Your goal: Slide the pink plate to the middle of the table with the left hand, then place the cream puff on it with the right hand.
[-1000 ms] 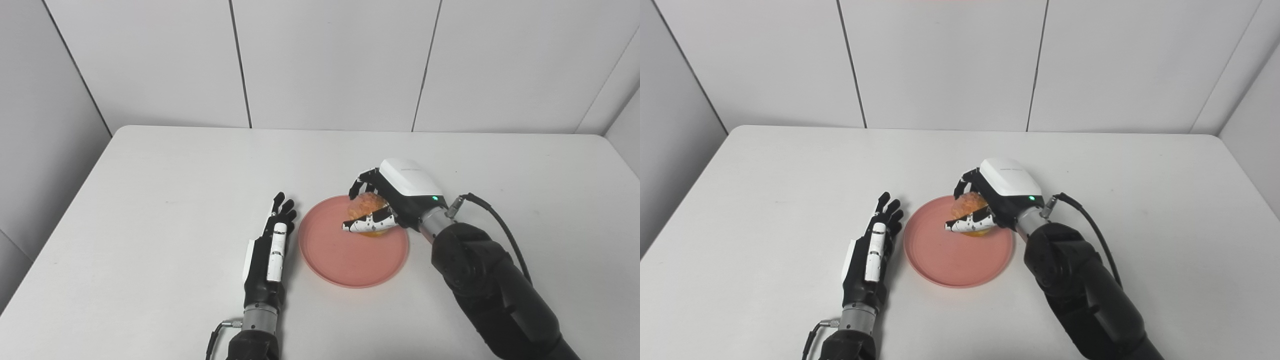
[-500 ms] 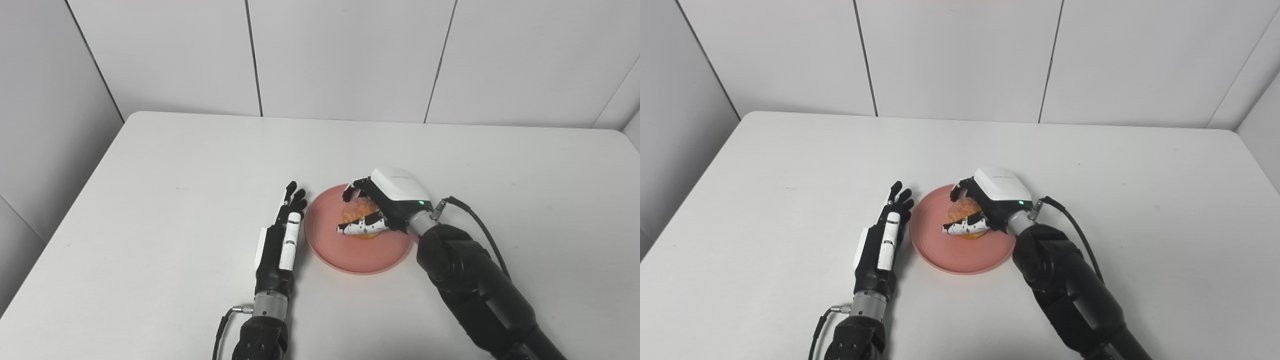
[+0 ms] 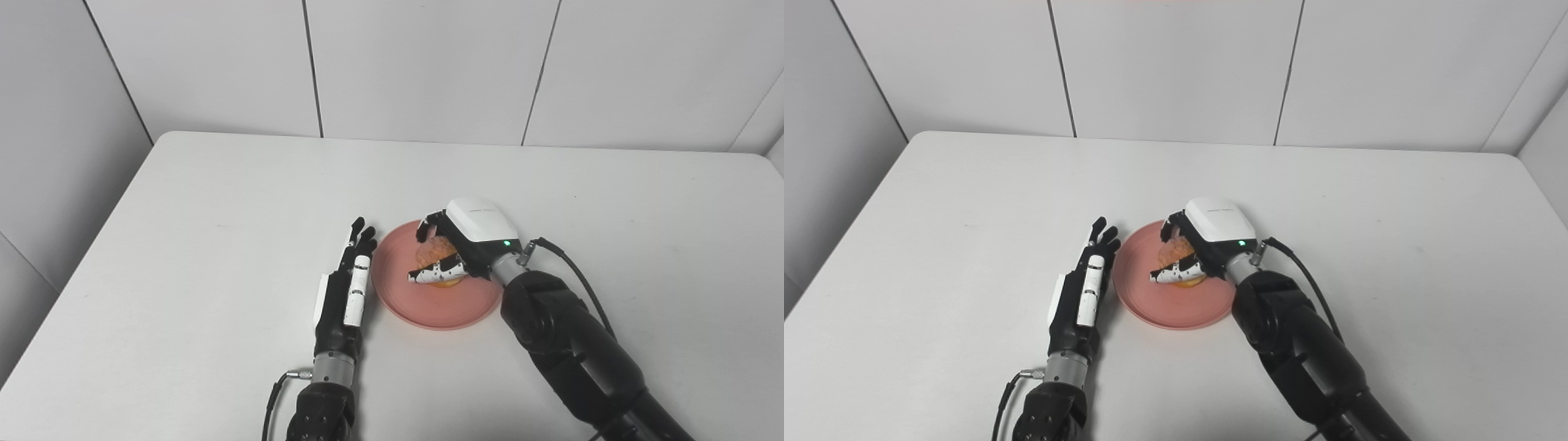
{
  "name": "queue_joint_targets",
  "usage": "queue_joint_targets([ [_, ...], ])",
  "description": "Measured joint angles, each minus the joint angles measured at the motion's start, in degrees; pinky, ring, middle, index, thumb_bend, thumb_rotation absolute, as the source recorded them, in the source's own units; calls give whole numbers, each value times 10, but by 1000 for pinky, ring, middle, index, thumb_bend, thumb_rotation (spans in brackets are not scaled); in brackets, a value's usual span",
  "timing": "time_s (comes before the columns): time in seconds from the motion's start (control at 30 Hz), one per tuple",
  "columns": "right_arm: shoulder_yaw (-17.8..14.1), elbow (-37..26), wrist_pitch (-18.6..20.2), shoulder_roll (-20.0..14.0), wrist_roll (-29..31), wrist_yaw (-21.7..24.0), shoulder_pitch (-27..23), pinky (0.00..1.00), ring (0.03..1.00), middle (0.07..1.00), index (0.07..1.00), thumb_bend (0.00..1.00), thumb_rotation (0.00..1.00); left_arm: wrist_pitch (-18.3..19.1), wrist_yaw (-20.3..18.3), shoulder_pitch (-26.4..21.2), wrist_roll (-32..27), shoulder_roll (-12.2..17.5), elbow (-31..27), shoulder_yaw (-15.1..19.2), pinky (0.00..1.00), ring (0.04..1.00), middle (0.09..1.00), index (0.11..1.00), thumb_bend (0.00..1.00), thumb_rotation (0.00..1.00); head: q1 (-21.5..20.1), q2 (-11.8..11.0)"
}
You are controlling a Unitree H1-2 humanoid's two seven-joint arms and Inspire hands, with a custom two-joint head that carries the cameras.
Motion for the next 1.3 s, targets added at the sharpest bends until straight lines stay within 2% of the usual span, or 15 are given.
queue_joint_targets([
  [0.1,4,-18,0,-7,-15,13,5,287,402,486,594,569,502,0,0,0,0,0,0,0,881,906,919,917,412,1000,-1,1],
  [0.17,5,-27,0,-8,-25,23,7,254,362,454,531,594,522,0,0,0,0,0,0,0,884,909,920,917,417,1000,-2,1],
  [0.33,7,-62,1,-8,-47,56,16,214,321,490,479,646,524,1,0,0,0,0,0,0,887,911,924,921,428,1000,-2,2],
  [0.53,4,-130,17,-9,-80,121,17,229,360,597,609,696,560,1,0,0,0,0,0,0,889,915,931,934,429,1000,-4,2],
  [0.57,4,-138,18,-10,-87,133,17,234,372,641,667,714,552,1,0,0,-1,0,0,0,890,915,931,936,431,1000,-4,2],
  [0.67,1,-160,20,-13,-101,164,17,235,381,650,675,739,534,1,0,0,0,0,0,-1,890,913,930,936,441,1000,-4,3],
  [0.73,-5,-173,21,-13,-107,183,18,242,391,671,715,763,533,1,0,0,0,0,0,-1,889,911,930,935,444,1000,-5,3],
  [0.8,-10,-182,22,-13,-112,194,18,263,417,691,754,782,537,1,0,0,0,0,0,-1,886,907,928,931,444,1000,-5,3],
  [0.9,-17,-194,22,-13,-117,209,17,328,516,775,838,811,578,1,0,-1,0,0,0,-1,885,908,929,929,440,1000,-5,4],
  [1.17,-29,-204,21,-13,-123,228,18,402,594,809,878,839,642,1,0,-1,-2,0,0,0,888,910,929,928,430,1000,-8,4],
  [1.3,-34,-211,21,-14,-127,238,18,490,669,841,902,849,666,1,0,-1,-3,0,0,0,890,912,929,925,428,1000,-11,4],
])
